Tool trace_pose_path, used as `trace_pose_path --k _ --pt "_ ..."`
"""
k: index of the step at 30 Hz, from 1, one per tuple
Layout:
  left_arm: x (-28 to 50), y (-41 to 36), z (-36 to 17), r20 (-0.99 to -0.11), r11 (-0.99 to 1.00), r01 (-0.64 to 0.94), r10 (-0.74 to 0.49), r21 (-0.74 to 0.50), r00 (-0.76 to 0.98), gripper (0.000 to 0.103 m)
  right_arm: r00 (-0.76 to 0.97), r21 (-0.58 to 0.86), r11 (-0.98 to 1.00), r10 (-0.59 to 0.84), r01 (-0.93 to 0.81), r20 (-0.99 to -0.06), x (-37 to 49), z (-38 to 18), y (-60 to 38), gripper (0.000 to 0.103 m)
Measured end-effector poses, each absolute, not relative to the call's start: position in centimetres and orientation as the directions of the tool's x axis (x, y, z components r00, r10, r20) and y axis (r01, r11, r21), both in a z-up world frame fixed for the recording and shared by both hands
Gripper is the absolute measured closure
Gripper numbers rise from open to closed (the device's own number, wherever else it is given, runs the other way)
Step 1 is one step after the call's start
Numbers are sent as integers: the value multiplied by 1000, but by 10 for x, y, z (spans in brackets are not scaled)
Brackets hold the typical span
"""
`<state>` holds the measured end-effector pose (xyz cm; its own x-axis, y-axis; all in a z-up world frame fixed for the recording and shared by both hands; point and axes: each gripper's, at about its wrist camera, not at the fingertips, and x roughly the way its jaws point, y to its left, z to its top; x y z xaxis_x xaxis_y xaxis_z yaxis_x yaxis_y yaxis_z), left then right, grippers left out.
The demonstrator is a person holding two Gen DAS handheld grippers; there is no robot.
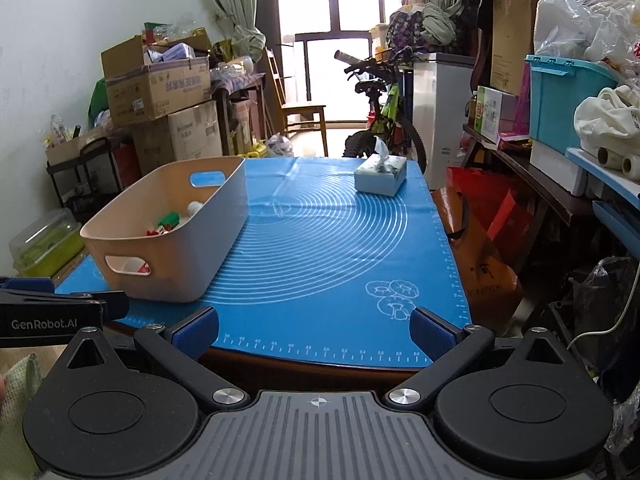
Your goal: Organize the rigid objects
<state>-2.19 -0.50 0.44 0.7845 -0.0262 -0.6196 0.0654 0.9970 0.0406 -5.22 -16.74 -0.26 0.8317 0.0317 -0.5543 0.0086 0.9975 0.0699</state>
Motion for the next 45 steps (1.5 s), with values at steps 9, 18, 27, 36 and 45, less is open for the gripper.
trace_pose_path --k 9,18,27,36,45 --pt "-22 -5 4 -621 997 62 -20 46 784 14 832 69 998 30 10 -554 -52 -2 -167 3" --pt "-22 -5 4 -620 997 61 -20 46 784 14 831 56 998 26 5 -555 -54 -3 -165 3" --pt "-22 -5 4 -620 997 62 -20 46 785 14 832 55 998 27 4 -553 -54 -3 -167 3" --pt "-22 -5 4 -619 997 62 -21 46 785 14 833 55 998 27 4 -553 -54 -3 -167 3" --pt "-22 -5 4 -619 997 62 -20 47 785 14 832 55 998 26 5 -554 -54 -2 -166 3"
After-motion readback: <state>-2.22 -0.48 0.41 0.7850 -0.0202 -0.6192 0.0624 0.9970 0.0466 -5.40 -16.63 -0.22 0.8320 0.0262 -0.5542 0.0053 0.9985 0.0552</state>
